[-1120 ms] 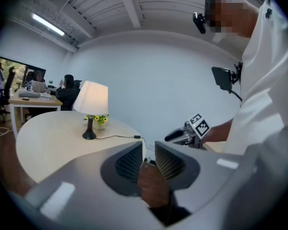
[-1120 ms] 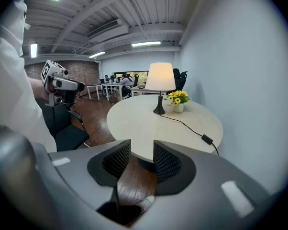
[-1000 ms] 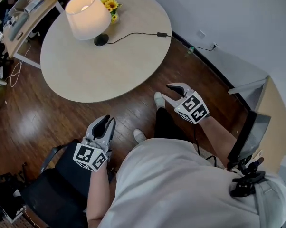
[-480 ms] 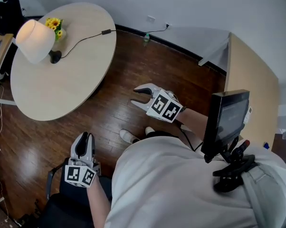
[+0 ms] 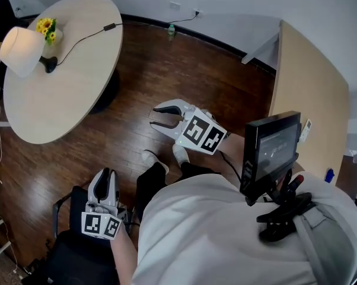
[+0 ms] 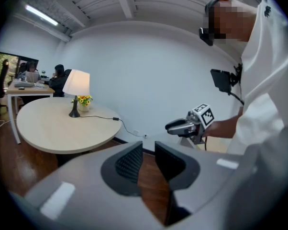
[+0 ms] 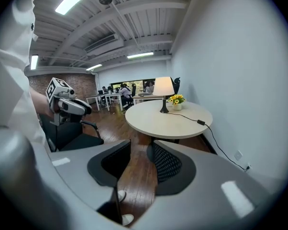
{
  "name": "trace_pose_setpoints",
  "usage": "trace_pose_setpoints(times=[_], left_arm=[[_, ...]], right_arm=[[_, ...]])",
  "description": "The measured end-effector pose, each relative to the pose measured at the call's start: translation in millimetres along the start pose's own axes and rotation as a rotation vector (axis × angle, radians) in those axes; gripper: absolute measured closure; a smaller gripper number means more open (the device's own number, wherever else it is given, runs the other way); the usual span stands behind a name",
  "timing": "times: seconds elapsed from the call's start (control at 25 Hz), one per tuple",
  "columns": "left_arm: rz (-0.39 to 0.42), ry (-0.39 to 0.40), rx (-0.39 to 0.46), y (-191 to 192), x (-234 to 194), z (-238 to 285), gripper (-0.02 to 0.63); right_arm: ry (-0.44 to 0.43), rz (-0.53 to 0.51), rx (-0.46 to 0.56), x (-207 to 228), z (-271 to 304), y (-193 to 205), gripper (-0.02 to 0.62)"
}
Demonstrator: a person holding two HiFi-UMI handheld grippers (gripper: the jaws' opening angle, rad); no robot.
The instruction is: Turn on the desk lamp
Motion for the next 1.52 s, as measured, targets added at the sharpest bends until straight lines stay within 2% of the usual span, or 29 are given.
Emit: trace_pose_setpoints(times=[0.16, 0.36, 0.68, 0.84, 1.32, 1.52], left_arm=[[0.025, 0.051, -0.019, 4, 2, -9, 0.525], [0.083, 0.097, -0.006, -21, -5, 5, 0.525], [0.096, 0.109, 0.036, -32, -9, 5, 0.525], [0.108, 0.109, 0.058, -27, -2, -22, 0.525], [0.095, 0.093, 0.072, -8, 4, -43, 0.525], [0.085, 0.091, 0.08, 7, -8, -57, 0.525]], right_arm=[[0.045, 0.003, 0.006, -14, -6, -6, 0.446], [0.092, 0.049, 0.034, -2, -15, -16, 0.446], [0.094, 0.014, 0.045, -12, -21, -27, 0.446], [0.108, -0.009, 0.055, -39, -32, -36, 0.446], [0.103, -0.043, 0.079, -60, -38, -45, 0.446], [0.105, -0.06, 0.072, -75, -26, -48, 0.446]])
Point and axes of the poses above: the fingertips, and each gripper's own axes: z forward along the fingers, x to its right, y out of its underside, the point moved 6 cm from there along -z, backward along the fingers, and after that the axes turned 8 degrees about -x, right-handed, at the moved point
